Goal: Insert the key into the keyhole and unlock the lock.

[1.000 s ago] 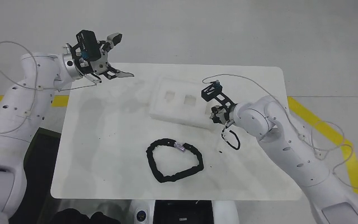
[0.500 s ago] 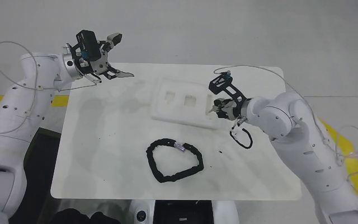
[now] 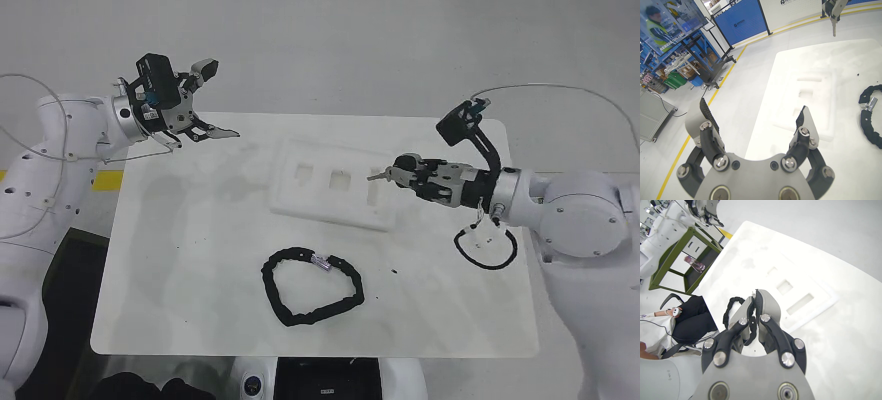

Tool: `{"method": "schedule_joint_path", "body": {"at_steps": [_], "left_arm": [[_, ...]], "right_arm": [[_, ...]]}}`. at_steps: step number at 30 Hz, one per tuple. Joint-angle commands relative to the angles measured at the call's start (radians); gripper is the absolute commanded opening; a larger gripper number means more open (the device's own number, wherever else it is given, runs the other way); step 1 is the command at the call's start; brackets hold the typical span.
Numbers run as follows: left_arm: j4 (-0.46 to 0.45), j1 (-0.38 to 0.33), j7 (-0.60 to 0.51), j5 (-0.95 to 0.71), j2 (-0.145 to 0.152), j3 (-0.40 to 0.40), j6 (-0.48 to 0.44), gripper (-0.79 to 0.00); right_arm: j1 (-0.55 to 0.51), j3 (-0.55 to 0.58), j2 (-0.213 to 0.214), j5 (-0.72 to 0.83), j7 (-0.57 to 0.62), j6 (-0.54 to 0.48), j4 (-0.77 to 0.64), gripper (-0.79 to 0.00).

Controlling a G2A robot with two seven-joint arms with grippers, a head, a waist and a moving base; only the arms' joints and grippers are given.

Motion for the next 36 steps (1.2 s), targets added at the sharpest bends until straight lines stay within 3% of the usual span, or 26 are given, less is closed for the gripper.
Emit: {"method": "schedule_joint_path", "body": {"at_steps": [1,12,29,36], "left_arm": [[0.000,0.000,0.000,0.000,0.000,0.000,0.000,0.000],[0.000,0.000,0.000,0.000,0.000,0.000,0.000,0.000],[0.000,0.000,0.000,0.000,0.000,0.000,0.000,0.000],[-0.136,0.063,-0.059,-0.028,0.006,-0.009,-0.027,0.000]], "right_arm": [[-0.010,0.026,0.004,0.017,-0.004,-0.010,0.003,-0.785],[-0.096,0.160,0.019,0.129,-0.090,-0.058,0.025,-0.785],[-0.106,0.176,0.024,0.123,-0.093,-0.086,0.030,-0.785],[-0.106,0.176,0.024,0.123,-0.093,-0.086,0.030,-0.785]]}}
